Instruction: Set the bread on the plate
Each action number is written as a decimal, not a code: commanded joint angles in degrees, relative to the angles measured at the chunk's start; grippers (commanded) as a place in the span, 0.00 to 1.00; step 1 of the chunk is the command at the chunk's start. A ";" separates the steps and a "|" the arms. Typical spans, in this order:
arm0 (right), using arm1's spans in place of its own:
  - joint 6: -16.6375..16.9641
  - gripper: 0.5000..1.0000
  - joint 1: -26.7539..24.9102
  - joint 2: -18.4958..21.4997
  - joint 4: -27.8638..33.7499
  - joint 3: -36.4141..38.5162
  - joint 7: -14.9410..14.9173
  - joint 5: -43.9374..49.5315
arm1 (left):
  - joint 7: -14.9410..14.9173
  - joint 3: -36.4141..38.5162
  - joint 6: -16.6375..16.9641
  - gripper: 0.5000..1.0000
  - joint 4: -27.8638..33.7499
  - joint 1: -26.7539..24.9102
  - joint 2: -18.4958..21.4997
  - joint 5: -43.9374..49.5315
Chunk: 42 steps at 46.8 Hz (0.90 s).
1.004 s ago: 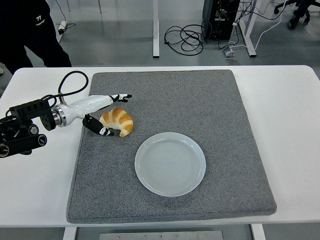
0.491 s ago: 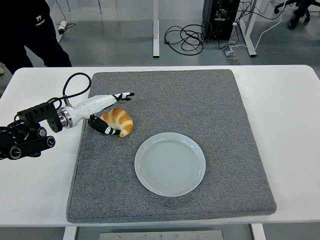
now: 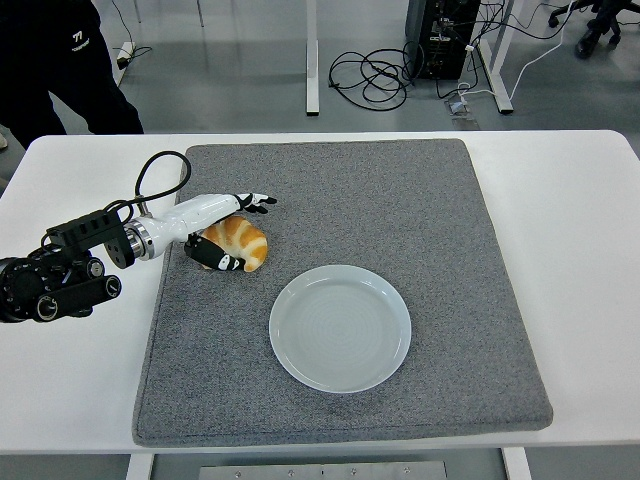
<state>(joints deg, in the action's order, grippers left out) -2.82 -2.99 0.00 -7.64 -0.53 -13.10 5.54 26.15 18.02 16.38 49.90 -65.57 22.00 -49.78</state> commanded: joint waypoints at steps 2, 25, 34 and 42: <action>-0.08 1.00 0.09 0.00 -0.01 0.00 0.00 0.00 | 0.04 0.08 -0.03 0.57 0.02 0.09 0.06 0.04; -0.08 1.00 0.00 0.00 -0.09 0.00 0.00 0.00 | 1.36 -0.01 -0.38 0.00 0.11 -1.57 0.41 0.12; -0.08 1.00 0.09 0.00 -0.18 0.00 0.00 0.00 | 1.36 0.17 -0.47 0.00 0.11 -2.72 0.76 0.92; -0.08 1.00 0.09 0.00 -0.18 0.00 0.00 0.00 | 1.09 0.17 -0.73 0.00 0.11 -2.63 0.85 0.92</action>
<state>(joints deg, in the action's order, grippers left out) -2.91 -2.90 0.00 -7.83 -0.53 -13.10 5.54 27.37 18.19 15.70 50.02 -68.27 22.82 -48.81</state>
